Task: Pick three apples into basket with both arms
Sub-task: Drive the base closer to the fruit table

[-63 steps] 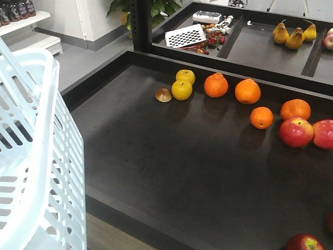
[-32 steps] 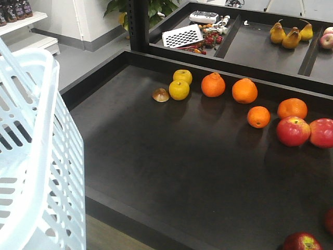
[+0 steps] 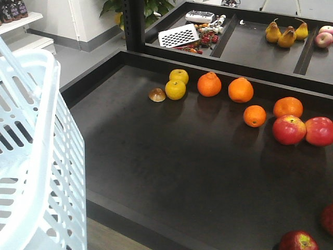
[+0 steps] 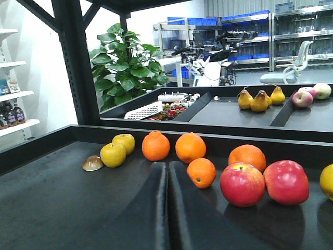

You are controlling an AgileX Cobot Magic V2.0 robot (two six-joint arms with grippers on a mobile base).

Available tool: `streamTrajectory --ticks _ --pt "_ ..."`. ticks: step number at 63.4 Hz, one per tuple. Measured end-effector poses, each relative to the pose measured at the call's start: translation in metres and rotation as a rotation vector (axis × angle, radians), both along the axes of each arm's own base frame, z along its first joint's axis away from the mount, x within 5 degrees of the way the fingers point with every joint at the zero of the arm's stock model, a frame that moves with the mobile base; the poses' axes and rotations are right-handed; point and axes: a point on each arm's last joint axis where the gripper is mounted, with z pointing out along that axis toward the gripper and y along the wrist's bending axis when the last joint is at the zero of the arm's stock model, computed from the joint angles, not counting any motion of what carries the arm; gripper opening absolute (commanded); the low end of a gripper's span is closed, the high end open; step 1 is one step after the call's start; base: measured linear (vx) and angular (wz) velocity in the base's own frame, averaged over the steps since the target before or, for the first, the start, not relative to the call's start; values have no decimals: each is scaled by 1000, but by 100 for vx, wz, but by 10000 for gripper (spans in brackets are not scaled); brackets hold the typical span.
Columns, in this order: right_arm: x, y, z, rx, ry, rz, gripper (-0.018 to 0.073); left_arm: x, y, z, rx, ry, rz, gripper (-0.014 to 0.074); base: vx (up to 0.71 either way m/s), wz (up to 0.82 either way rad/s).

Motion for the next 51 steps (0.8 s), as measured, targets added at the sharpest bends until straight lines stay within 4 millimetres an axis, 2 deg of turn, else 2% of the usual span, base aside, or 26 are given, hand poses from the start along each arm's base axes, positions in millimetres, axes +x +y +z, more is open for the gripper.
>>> streamTrajectory --ticks 14,36,51 --pt "0 0 0 0 0 0 -8 -1 1 -1 -2 8 -1 -7 2 -13" --pt "0 0 0 0 0 0 -8 -7 -15 -6 -95 116 -118 -7 9 -46" --pt "0 0 0 0 0 0 -8 -7 -14 -6 -100 116 -121 -7 8 -27"
